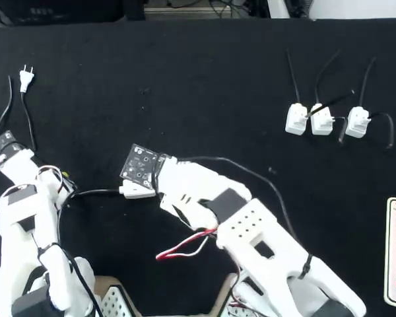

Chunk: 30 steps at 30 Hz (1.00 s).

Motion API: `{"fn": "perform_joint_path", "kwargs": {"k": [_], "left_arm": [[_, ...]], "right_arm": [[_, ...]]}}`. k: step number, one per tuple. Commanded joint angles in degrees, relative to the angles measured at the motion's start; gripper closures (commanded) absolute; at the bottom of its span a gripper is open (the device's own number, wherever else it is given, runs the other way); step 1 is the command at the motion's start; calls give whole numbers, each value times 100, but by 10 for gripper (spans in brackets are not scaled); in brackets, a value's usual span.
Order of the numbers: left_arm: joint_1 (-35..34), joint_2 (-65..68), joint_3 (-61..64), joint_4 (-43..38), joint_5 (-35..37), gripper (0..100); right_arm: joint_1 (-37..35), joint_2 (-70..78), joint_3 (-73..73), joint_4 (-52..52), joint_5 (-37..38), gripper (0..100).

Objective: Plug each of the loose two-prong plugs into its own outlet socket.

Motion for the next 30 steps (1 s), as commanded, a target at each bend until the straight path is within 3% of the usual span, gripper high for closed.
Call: {"fn": "perform_joint_path", "kwargs": {"k": [1,6,14,22,30], "left_arm": [[224,-334,-382,246,-202,820],[813,-1451,101,299,-519,820],[1174,-3833,1042,334,-607,820],[1631,-5257,1288,1029,-598,820],[2053,-6585,1886,1099,-607,818]], "right_arm": [[-255,-259,40,-624,-229,988],[-299,-312,418,-1407,-1213,988],[-615,-655,1138,-2092,-1301,988],[-1125,-31,1244,-2831,-1257,988],[-1275,303,1226,-3077,-1301,988]]}}
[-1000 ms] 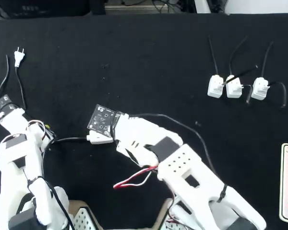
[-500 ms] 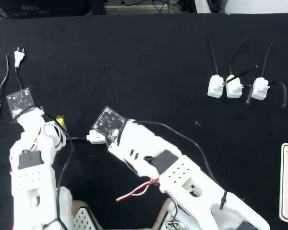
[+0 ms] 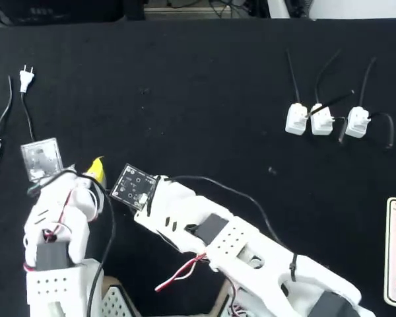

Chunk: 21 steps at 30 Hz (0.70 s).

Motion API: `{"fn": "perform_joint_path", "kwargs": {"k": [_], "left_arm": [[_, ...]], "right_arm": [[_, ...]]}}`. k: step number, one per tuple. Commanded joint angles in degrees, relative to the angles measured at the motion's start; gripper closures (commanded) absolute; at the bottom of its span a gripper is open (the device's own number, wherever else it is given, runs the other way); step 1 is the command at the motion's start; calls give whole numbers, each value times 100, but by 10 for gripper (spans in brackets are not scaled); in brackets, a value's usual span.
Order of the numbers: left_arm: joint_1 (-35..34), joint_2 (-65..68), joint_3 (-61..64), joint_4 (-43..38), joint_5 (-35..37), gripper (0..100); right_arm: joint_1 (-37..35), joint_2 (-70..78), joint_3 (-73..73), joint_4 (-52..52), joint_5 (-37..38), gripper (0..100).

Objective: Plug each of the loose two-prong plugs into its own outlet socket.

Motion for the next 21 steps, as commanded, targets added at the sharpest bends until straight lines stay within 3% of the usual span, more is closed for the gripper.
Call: {"fn": "perform_joint_path", "kwargs": {"k": [1,6,12,21], "left_arm": [[92,-580,136,9,-26,819],[119,-1037,418,44,-53,819],[971,-985,462,378,-1055,820],[532,-985,576,325,-1143,820]], "right_arm": [[-299,13,-48,-158,-53,988],[-695,22,-13,-141,-26,988],[-695,13,-13,-141,-18,988],[-695,-215,-119,334,0,988]]}}
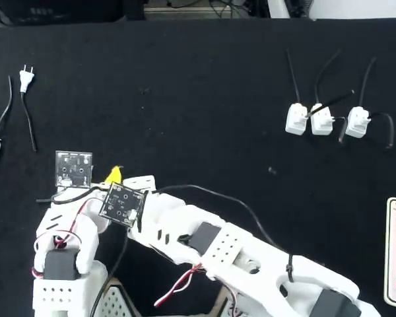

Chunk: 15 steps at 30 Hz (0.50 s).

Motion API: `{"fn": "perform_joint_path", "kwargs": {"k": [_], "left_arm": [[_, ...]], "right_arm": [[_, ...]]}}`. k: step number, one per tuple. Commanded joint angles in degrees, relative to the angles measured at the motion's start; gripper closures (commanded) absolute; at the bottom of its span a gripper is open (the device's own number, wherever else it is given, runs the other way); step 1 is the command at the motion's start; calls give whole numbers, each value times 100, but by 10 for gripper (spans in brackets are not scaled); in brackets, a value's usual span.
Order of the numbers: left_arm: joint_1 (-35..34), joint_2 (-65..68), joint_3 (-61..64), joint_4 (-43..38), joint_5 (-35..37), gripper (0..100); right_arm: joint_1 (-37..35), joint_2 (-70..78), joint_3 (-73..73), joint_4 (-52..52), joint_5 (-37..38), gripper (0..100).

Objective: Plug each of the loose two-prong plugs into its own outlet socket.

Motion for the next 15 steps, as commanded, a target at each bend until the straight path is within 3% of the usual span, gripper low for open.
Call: {"fn": "perform_joint_path", "kwargs": {"k": [1,15], "left_arm": [[-119,-35,4,-18,-79,820],[-84,-35,4,-18,-79,820]], "right_arm": [[-70,-356,-110,202,-9,988],[114,-1851,145,774,-53,988]]}}
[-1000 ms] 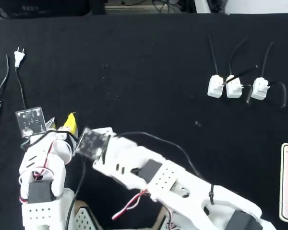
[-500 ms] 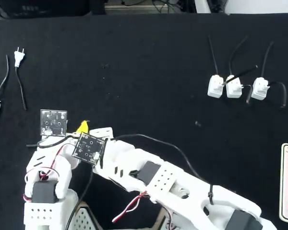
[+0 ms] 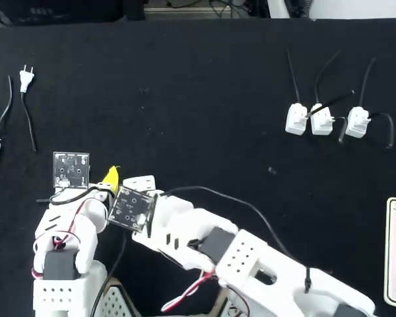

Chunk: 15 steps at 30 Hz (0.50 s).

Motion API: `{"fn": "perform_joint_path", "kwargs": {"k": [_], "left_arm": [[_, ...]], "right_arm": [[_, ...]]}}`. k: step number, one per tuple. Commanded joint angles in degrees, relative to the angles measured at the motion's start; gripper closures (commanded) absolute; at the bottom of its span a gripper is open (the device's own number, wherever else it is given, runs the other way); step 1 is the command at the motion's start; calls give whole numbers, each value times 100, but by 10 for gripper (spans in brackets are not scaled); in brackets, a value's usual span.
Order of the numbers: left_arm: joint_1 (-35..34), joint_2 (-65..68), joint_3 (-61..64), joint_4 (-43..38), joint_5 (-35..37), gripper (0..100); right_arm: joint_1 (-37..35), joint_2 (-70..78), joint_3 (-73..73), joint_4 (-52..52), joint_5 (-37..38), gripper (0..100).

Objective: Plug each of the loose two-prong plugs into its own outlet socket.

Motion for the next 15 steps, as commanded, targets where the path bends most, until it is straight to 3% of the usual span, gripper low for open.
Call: {"fn": "perform_joint_path", "kwargs": {"k": [1,15], "left_arm": [[-4,26,-57,-18,-53,820],[4,26,-48,-18,-53,820]], "right_arm": [[123,-593,-84,105,-62,988],[141,-1270,-4,501,-299,988]]}}
